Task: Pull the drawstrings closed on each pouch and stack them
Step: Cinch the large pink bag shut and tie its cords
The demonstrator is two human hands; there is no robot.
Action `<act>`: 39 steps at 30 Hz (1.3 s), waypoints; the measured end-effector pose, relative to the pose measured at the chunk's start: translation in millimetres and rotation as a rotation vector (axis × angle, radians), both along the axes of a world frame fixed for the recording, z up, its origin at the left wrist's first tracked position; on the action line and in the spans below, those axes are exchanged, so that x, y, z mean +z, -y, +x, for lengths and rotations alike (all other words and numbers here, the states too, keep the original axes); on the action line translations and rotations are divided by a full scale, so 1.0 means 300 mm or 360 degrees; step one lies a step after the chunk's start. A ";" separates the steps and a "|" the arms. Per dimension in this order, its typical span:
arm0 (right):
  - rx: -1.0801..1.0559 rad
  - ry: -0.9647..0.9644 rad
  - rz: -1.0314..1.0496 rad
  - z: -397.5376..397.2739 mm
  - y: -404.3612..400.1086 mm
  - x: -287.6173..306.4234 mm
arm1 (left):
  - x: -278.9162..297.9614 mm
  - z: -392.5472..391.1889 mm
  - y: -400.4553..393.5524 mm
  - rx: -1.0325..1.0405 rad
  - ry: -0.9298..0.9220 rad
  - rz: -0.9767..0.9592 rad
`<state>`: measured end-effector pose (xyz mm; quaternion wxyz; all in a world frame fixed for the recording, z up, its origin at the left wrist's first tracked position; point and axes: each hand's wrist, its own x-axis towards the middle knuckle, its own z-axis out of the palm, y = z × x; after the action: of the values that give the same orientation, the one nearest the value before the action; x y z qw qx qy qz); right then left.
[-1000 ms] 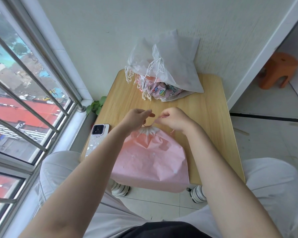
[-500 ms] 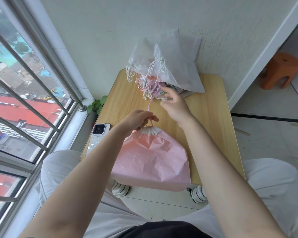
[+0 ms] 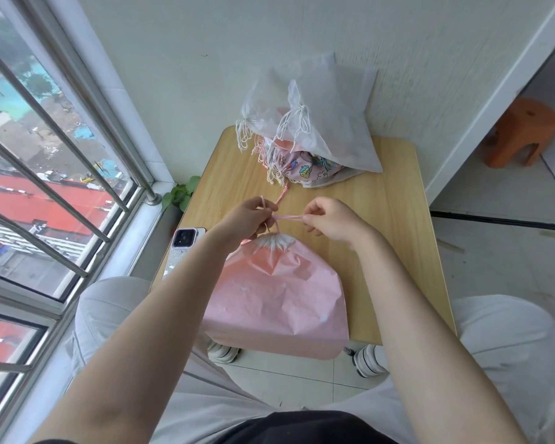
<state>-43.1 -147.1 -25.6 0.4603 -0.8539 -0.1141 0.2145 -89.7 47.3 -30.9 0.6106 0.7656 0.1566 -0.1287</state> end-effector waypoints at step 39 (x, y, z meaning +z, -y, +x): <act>0.0147 -0.0496 0.0200 0.012 -0.042 0.038 | 0.016 -0.025 0.081 -0.0165 0.0597 0.0822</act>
<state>-39.4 -134.6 -14.1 0.5145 -0.7737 -0.0935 0.3577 -97.1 22.9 -26.0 0.4070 0.9125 0.0295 0.0278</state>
